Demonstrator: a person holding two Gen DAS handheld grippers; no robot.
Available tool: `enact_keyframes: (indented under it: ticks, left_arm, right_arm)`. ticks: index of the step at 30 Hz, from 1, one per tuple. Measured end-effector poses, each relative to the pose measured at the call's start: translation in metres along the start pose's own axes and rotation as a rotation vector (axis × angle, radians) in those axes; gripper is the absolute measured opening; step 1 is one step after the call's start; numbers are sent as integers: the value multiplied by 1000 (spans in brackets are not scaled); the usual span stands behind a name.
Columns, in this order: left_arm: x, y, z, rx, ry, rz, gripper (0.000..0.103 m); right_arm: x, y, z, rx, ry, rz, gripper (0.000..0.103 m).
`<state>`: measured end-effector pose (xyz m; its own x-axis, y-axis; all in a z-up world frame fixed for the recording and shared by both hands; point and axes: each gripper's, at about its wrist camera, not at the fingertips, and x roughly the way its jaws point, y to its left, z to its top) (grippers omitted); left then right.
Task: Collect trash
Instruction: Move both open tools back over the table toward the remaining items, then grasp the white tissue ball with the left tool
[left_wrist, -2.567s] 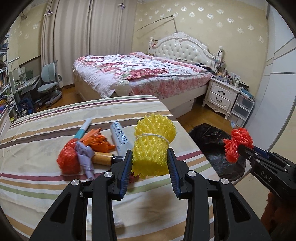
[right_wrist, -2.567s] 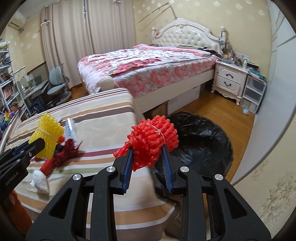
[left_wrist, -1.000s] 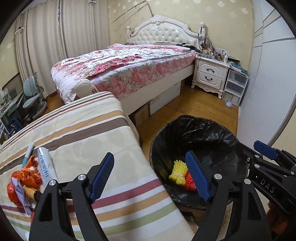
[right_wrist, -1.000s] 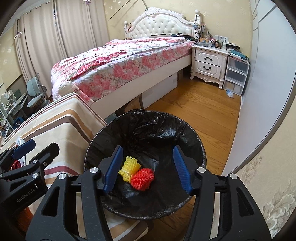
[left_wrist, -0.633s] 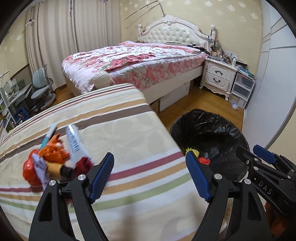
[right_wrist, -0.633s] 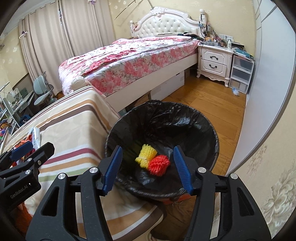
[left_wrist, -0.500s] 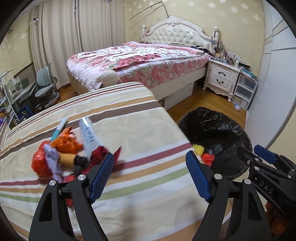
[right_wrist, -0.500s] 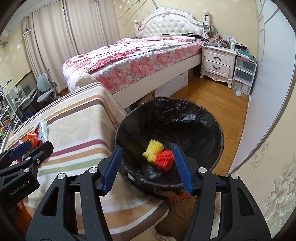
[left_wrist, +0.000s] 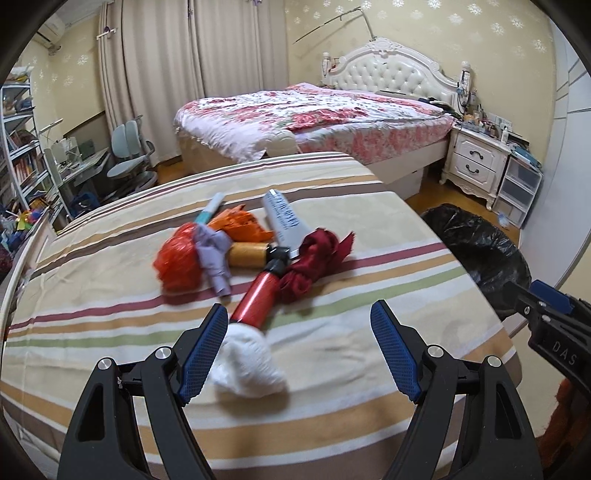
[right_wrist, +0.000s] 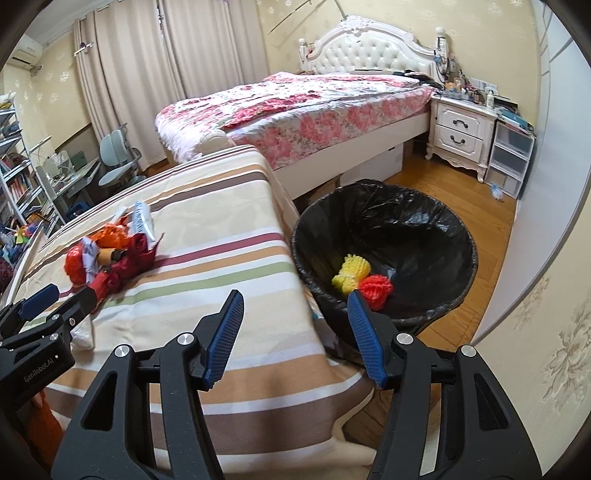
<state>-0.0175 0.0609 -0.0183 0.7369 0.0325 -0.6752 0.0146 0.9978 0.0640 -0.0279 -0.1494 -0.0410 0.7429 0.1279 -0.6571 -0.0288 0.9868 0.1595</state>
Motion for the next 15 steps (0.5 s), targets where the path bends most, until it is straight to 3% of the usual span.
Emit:
enact_keyframes:
  ticks: [11,15]
  left_arm:
    - [12,34,-28,-56,72,34,77]
    - [20,38,-36,-51,113,18,61]
  right_arm:
    - [0,32,-12,-52,17,49,59]
    - [3,39,-13,-61,26,59,59]
